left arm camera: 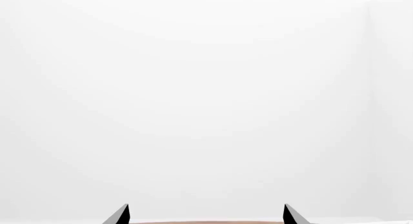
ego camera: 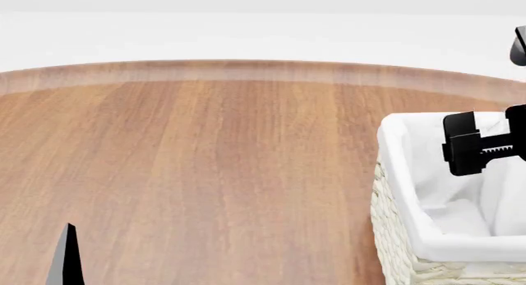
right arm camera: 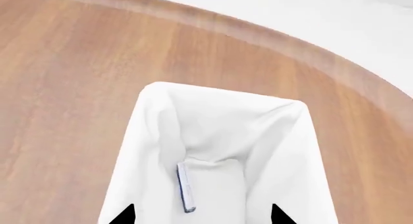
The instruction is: Pick up the cream cheese box, and put it in the basket.
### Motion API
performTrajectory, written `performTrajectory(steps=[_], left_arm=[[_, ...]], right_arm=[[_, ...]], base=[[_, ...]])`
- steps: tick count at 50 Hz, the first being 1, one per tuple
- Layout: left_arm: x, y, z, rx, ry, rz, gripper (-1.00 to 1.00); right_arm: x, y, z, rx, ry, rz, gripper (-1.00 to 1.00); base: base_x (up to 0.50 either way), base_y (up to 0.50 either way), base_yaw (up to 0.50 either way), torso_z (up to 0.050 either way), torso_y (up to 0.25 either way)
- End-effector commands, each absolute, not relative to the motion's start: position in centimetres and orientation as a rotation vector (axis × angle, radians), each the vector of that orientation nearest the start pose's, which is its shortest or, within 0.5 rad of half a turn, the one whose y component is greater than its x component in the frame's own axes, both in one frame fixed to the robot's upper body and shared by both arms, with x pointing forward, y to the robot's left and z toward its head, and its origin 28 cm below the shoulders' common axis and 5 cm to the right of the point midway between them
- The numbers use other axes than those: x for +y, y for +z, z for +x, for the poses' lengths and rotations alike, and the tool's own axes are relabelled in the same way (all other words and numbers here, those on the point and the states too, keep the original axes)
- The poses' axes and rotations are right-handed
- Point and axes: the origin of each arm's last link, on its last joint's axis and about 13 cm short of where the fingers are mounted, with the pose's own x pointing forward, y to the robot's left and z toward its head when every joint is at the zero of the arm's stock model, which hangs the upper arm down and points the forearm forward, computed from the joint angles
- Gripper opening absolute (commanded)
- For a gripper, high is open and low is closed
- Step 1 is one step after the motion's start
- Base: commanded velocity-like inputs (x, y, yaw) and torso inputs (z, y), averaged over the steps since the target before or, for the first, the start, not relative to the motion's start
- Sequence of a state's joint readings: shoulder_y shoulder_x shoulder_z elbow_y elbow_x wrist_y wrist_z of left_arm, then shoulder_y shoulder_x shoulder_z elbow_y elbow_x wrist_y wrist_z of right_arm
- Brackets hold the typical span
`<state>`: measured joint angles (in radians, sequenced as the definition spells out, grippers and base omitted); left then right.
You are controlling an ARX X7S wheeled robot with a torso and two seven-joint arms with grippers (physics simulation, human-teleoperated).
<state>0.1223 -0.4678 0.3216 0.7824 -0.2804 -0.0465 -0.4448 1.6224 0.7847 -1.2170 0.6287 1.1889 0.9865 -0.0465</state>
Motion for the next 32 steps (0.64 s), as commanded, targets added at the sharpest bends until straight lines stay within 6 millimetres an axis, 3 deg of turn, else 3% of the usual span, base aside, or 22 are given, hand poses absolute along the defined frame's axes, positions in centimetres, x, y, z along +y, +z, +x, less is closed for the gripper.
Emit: performTrajectory(steps=[1, 5, 12, 18, 32], left_arm=[[20.0, 13.4, 14.8, -0.436, -0.126, -0.070, 1.00], [20.0, 13.4, 14.8, -0.435, -0.126, -0.070, 1.00], [19.9, 13.3, 14.9, -0.432, -0.119, -0.069, 1.00], [19.9, 13.1, 15.1, -0.423, -0.114, -0.067, 1.00], [19.7, 12.5, 15.4, -0.399, -0.117, -0.068, 1.00]], right_arm=[[-24.7, 30.3, 33.9, 0.440, 0.079, -0.234, 1.00], [-23.6, 30.1, 34.0, 0.307, 0.058, -0.222, 1.00], [-20.4, 28.0, 32.1, 0.078, 0.089, -0.205, 1.00], [-17.2, 25.1, 29.4, -0.098, 0.104, -0.188, 1.00], [-13.2, 21.5, 23.7, -0.312, -0.010, -0.251, 1.00]], base=[[0.00, 0.00, 0.00, 0.000, 0.000], [0.00, 0.00, 0.00, 0.000, 0.000], [0.00, 0.00, 0.00, 0.000, 0.000], [0.00, 0.00, 0.00, 0.000, 0.000], [0.00, 0.00, 0.00, 0.000, 0.000]])
